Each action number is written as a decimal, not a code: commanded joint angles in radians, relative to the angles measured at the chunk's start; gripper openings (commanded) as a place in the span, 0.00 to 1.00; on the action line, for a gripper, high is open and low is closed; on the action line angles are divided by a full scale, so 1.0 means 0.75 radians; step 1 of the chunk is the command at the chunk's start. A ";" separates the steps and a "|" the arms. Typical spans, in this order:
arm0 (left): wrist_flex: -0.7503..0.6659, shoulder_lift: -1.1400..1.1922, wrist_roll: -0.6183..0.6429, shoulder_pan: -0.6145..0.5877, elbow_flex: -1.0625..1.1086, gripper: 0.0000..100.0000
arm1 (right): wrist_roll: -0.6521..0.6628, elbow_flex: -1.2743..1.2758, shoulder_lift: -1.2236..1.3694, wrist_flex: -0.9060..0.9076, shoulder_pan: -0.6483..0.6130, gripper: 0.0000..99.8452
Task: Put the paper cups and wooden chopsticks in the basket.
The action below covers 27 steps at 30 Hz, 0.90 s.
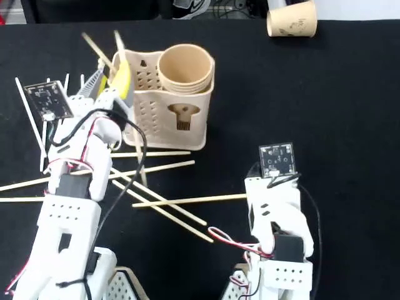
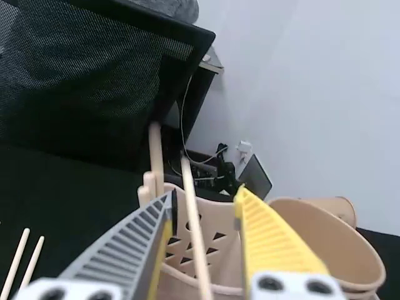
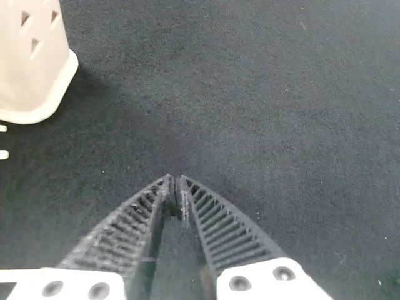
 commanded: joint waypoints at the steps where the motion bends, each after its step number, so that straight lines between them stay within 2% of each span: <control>1: 0.135 -0.123 -0.012 0.009 -0.017 0.18 | 0.014 -0.003 -0.095 -0.004 0.014 0.02; 4: 0.293 -0.211 -0.016 -0.011 -0.056 0.18 | 0.014 -0.003 -0.095 -0.004 0.016 0.02; 6: 0.452 -0.291 -0.065 -0.083 -0.099 0.18 | 0.014 -0.003 -0.095 -0.004 0.016 0.02; 10: 0.788 -0.468 -0.108 -0.330 -0.189 0.18 | 0.014 -0.003 -0.095 -0.004 0.018 0.02; 12: 0.898 -0.518 -0.108 -0.476 -0.220 0.18 | 0.014 -0.003 -0.095 -0.004 0.018 0.02; 21: 0.947 -0.374 -0.137 -0.789 -0.228 0.18 | 0.014 -0.003 -0.095 -0.004 0.018 0.02; 27: 0.998 -0.043 -0.291 -0.846 -0.287 0.19 | 0.014 -0.003 -0.095 -0.004 0.018 0.02</control>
